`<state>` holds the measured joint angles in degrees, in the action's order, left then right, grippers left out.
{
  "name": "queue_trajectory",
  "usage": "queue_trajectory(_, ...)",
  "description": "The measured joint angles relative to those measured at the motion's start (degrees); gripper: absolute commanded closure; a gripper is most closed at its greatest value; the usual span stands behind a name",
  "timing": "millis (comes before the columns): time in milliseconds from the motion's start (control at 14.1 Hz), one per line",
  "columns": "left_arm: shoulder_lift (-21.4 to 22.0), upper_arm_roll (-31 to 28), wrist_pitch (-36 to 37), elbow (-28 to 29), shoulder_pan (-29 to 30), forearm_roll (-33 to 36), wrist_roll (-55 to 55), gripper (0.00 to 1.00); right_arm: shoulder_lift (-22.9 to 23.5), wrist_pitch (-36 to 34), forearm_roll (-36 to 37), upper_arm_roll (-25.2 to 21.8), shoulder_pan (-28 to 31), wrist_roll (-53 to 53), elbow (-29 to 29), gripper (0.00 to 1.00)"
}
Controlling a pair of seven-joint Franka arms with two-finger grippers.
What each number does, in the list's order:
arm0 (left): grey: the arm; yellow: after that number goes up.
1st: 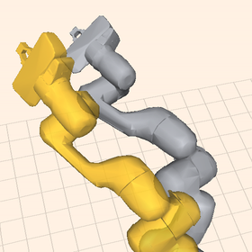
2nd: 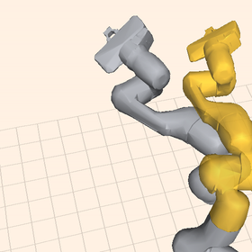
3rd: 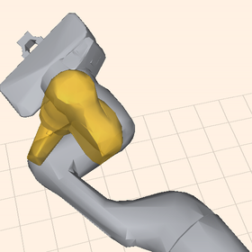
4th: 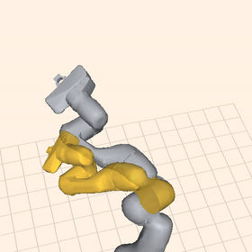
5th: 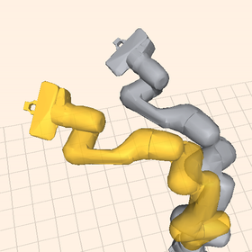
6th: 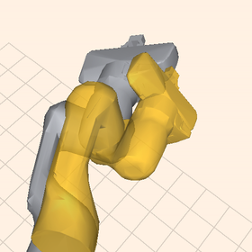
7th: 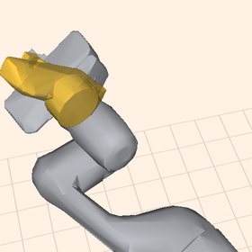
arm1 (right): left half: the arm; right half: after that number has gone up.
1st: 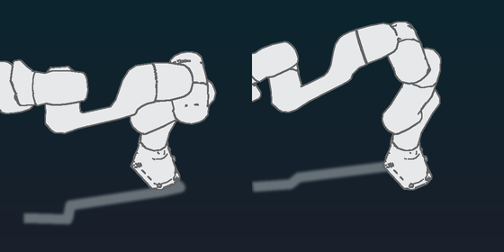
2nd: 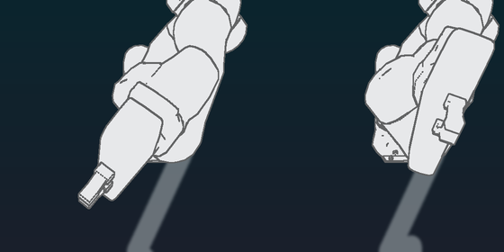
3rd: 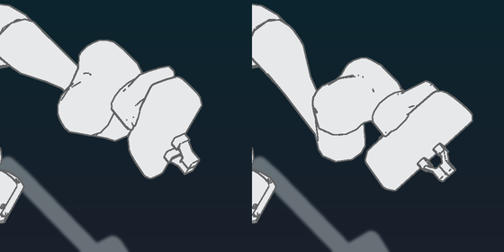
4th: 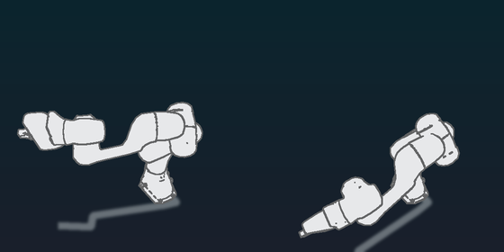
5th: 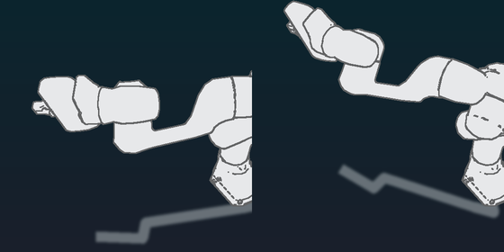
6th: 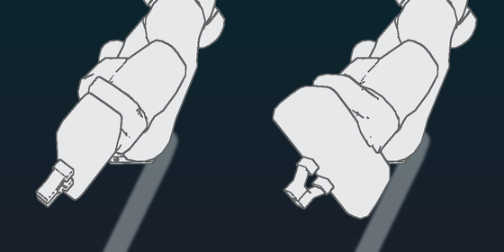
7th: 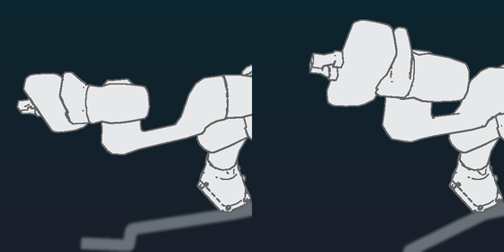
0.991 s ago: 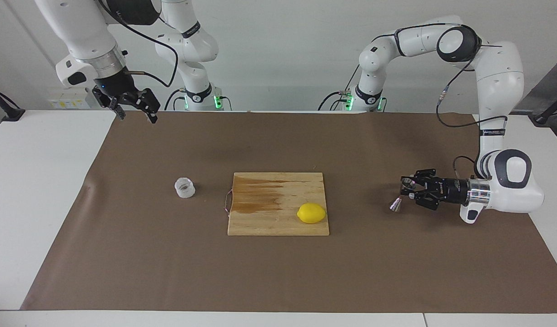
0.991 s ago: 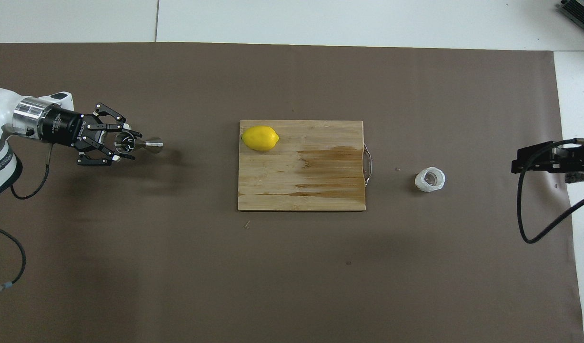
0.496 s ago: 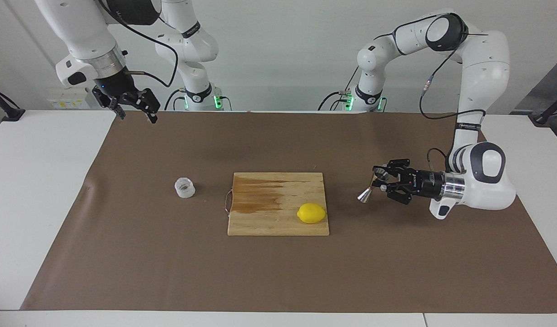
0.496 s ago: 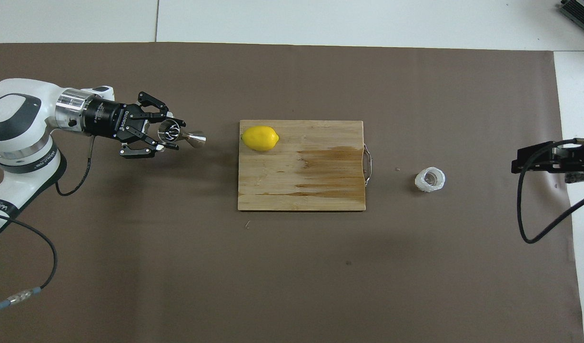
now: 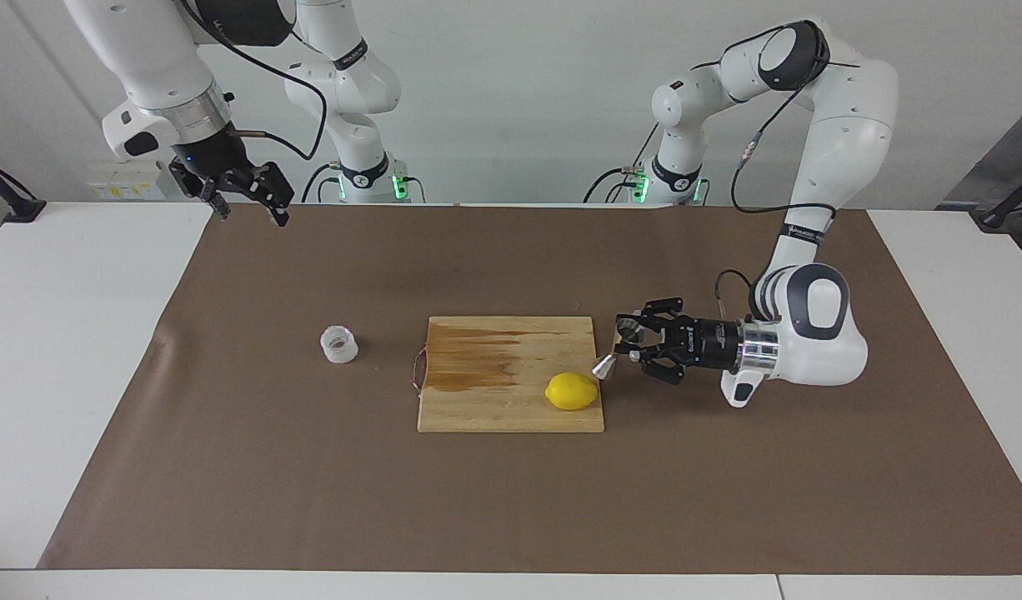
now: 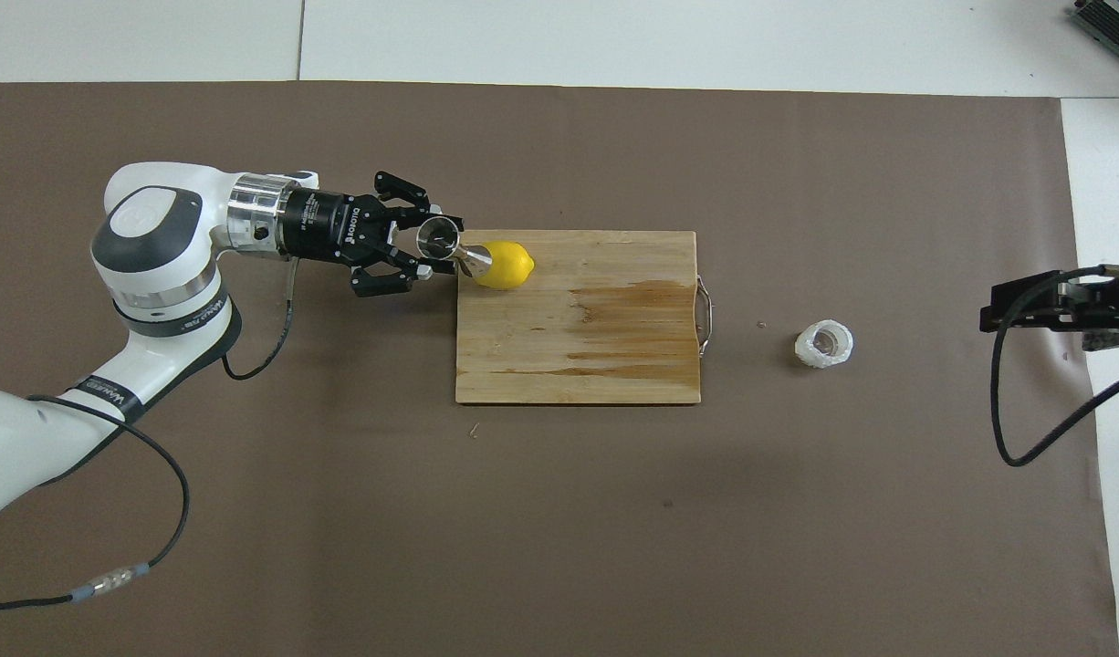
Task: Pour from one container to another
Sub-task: 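Carry the silver cup with the left gripper over the cutting board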
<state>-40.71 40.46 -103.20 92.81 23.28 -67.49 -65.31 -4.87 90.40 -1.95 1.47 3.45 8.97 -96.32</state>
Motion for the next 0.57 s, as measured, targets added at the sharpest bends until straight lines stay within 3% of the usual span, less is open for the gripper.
queue_trajectory(283, 0.72, -0.01, -4.92, 0.89, -5.42, -5.7, -0.41, 1.0, 0.0, 0.0, 0.0, 0.0, 0.0, 0.0, 0.0, 0.0)
queue_trajectory(566, 2.1, -0.05, -14.87, 2.58, -10.89, -11.11, -0.41, 1.0, 0.0, 0.0, 0.0, 0.0, 0.0, 0.0, 0.0, 0.0)
